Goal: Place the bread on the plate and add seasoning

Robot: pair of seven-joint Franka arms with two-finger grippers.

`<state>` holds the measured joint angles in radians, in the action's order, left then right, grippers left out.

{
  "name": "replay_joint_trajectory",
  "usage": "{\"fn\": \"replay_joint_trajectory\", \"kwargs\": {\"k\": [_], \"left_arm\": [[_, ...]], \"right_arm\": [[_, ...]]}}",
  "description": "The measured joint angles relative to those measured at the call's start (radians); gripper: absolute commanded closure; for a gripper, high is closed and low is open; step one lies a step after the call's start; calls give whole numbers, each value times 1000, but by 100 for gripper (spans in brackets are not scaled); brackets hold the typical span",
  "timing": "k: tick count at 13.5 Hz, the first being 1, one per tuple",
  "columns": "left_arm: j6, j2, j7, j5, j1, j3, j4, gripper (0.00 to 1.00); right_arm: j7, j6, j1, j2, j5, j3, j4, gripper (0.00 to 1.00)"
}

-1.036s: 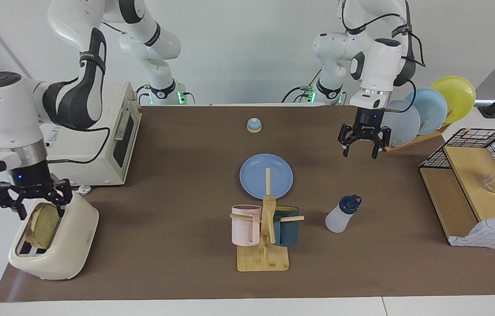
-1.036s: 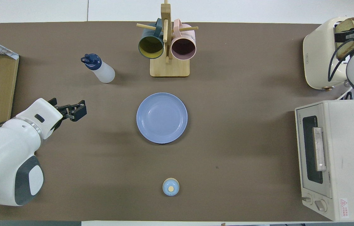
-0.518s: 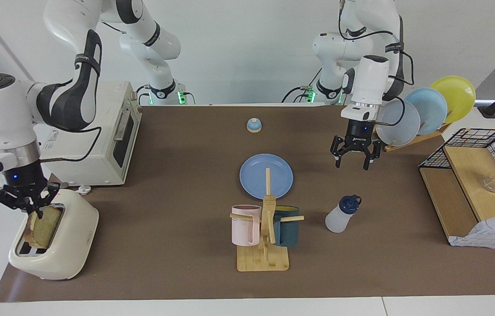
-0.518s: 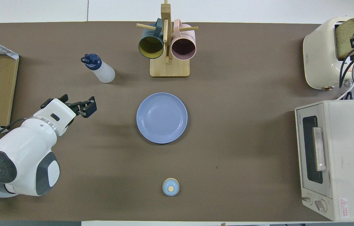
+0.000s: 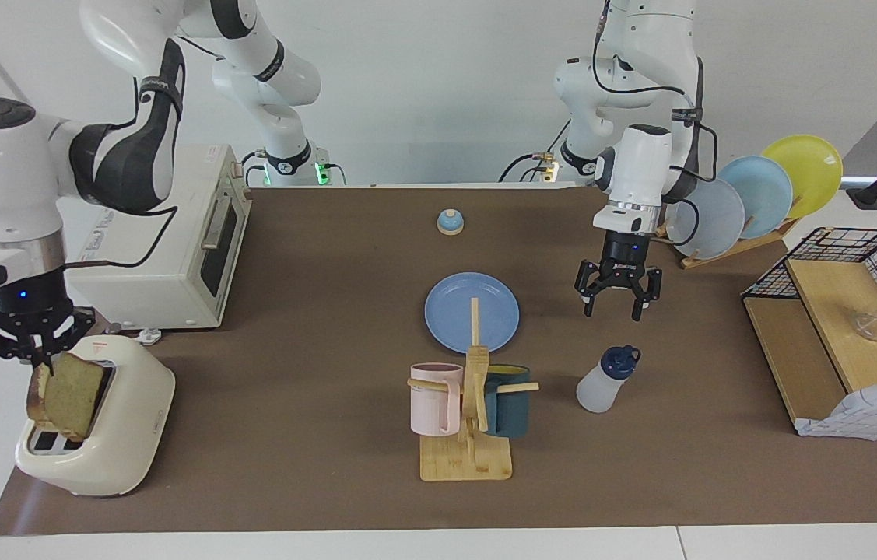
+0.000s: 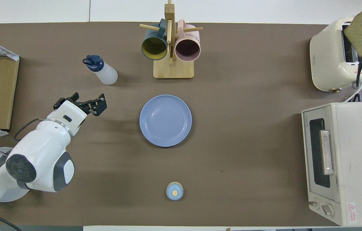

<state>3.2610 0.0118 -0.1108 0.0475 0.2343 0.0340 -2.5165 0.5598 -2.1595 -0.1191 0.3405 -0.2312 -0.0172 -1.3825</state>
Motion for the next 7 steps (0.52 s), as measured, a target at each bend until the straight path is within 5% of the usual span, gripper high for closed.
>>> {"fn": "replay_joint_trajectory", "kwargs": {"k": [7], "left_arm": [[42, 74, -3, 23, 10, -1, 53, 0]], "right_arm": [[-102, 379, 360, -150, 1, 35, 110, 100]]}}
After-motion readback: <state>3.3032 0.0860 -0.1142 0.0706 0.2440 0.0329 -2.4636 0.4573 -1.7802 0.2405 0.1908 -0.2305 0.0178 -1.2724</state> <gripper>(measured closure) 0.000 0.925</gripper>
